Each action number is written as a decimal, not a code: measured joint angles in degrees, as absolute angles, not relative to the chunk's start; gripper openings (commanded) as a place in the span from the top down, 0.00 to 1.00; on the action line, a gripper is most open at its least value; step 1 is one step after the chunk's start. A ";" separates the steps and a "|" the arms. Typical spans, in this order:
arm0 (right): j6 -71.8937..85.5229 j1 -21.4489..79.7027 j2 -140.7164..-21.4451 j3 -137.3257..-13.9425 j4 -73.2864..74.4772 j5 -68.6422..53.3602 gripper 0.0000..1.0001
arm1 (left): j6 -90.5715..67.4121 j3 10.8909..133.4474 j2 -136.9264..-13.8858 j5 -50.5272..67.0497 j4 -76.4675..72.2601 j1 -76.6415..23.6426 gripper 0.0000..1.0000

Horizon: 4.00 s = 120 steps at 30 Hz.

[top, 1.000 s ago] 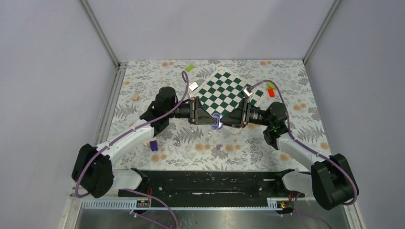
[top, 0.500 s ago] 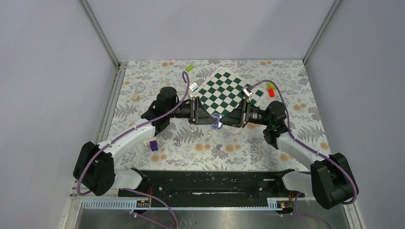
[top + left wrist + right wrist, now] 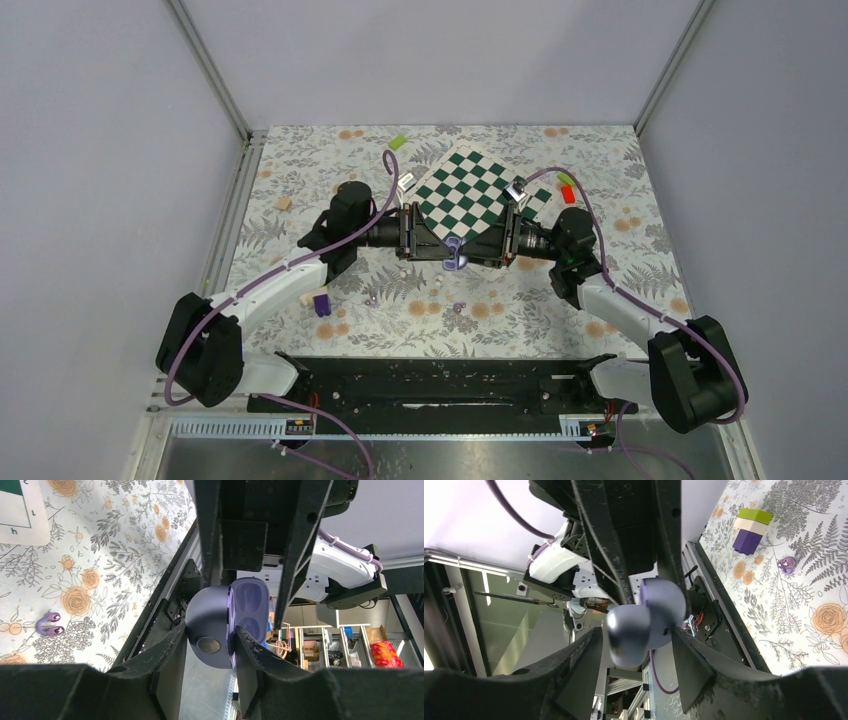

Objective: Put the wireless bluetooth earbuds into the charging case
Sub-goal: Pass from the left arm to the right, then pick up the left earbud from the corner of the board.

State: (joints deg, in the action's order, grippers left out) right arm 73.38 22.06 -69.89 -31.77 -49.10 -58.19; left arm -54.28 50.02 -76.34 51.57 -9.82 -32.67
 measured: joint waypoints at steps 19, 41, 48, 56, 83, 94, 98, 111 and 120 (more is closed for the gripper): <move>70.54 22.00 -68.71 -32.99 -43.05 -58.02 0.45 | -54.15 50.02 -76.49 51.24 -9.96 -32.56 0.70; 68.75 22.02 -67.99 -33.69 -40.18 -58.02 0.97 | -53.65 50.02 -76.44 51.22 -9.85 -32.67 0.70; 68.69 22.02 -68.23 -33.82 -39.86 -58.04 1.00 | -53.12 50.02 -76.44 51.16 -9.47 -32.60 0.58; 67.26 22.02 -68.53 -33.91 -37.50 -57.52 1.00 | -51.96 50.06 -76.36 51.24 -8.56 -32.62 0.05; 48.12 22.02 -63.92 -35.73 -7.22 -49.89 1.00 | -48.56 49.21 -71.31 38.89 0.45 -31.70 0.02; 41.60 21.32 -59.99 -30.22 3.49 -47.48 1.00 | -43.05 49.21 -76.69 28.60 10.55 -43.40 0.05; 40.29 20.03 -58.54 -28.62 7.73 -46.04 1.00 | -42.94 49.15 -78.35 26.22 10.79 -45.47 0.08; 36.23 18.02 -49.10 -27.97 17.32 -39.86 1.00 | -44.40 46.33 -80.20 19.35 9.41 -47.35 0.40; 35.57 17.98 -48.10 -28.01 20.80 -36.82 1.00 | -41.54 49.30 -82.56 10.57 13.76 -51.44 0.50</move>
